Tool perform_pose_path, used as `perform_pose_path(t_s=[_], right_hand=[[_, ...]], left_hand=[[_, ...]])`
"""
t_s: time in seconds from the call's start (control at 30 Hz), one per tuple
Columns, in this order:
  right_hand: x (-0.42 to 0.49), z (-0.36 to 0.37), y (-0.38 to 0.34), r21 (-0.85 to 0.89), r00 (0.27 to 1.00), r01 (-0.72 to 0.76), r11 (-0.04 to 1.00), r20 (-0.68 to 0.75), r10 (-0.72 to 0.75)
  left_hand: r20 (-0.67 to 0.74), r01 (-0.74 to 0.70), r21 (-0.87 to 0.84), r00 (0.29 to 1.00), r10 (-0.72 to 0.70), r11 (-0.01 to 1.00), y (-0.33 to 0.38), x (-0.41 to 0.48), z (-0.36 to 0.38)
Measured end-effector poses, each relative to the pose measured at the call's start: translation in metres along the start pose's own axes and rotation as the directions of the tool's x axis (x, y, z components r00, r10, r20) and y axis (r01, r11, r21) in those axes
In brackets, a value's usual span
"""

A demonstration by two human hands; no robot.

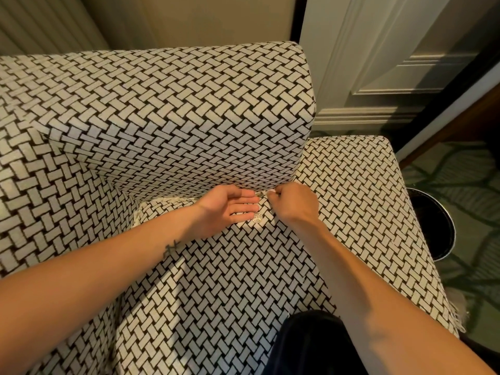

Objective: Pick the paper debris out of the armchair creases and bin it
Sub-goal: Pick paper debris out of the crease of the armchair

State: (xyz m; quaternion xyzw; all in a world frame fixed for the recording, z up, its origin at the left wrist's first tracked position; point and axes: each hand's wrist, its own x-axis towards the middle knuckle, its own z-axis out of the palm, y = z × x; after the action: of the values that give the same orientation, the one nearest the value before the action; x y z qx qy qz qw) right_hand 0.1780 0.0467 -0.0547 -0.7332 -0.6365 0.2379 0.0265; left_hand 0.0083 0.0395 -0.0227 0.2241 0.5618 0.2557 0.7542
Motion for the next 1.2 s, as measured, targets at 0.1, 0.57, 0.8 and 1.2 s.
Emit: perform_pose_path(t_s=[0.1, 0.57, 0.8, 1.2], right_hand=[[0.005, -0.007, -0.006, -0.089, 0.998, -0.014, 0.996, 0.053, 0.019], [-0.009, 0.019, 0.005, 0.091, 0.972, 0.025, 0.996, -0.236, -0.002], [-0.013, 0.027, 0.011, 0.202, 0.937, 0.098, 0.974, -0.348, -0.022], [-0.025, 0.025, 0.021, 0.357, 0.91, 0.249, 0.9, -0.403, -0.092]], left_hand=[[0.005, 0.0, 0.0, 1.0, 0.0, 1.0, 0.0, 0.0, 0.001], [0.004, -0.005, 0.001, 1.0, 0.005, 1.0, -0.001, -0.002, 0.0], [-0.016, 0.008, -0.047, 1.0, -0.009, 0.999, 0.0, -0.002, 0.001], [-0.02, 0.01, -0.054, 1.0, -0.011, 0.998, -0.001, -0.001, 0.0]])
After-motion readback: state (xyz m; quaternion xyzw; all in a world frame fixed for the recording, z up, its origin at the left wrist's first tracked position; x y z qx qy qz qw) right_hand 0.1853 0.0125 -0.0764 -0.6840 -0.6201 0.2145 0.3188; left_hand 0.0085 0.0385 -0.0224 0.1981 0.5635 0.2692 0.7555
